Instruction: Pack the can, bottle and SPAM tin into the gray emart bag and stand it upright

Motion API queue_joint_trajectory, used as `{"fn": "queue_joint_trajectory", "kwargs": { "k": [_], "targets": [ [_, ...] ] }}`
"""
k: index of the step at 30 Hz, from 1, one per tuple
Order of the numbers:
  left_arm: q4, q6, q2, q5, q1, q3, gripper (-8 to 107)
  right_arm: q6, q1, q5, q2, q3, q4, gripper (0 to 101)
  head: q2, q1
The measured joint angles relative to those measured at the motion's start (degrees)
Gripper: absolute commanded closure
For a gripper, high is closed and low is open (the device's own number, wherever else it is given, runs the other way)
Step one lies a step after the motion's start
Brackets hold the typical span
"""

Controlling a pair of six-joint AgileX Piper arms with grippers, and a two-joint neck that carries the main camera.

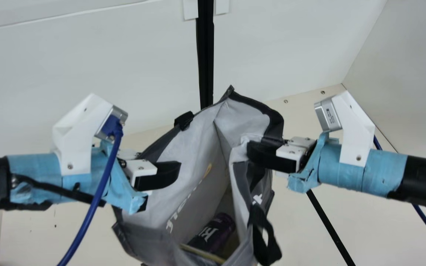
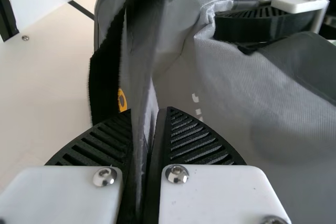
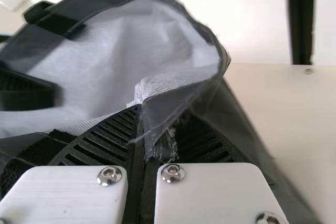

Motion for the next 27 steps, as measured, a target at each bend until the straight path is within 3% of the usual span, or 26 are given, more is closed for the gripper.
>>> {"fn": "queue_joint_trajectory", "kwargs": {
  "k": [8, 15, 27],
  "targets": [
    [-0.4, 1.0, 6.8, 0.0, 1.4, -7.0, 107, -8.6, -3.9, 0.3, 8.2, -3.8, -0.2, 101, 0.0, -0.1],
    [0.3, 1.3, 12.4, -0.1, 2.1, -13.4, 107, -12.1, -4.4, 0.0, 13.5, -6.6, -1.2, 101, 0.1, 0.0],
    [0.1, -0.6, 16.7, 0.0, 2.8, -19.3, 107, -12.3, -2.3, -0.5, 14.0, -5.9, -1.2, 101, 0.1, -0.1]
  ]
}}
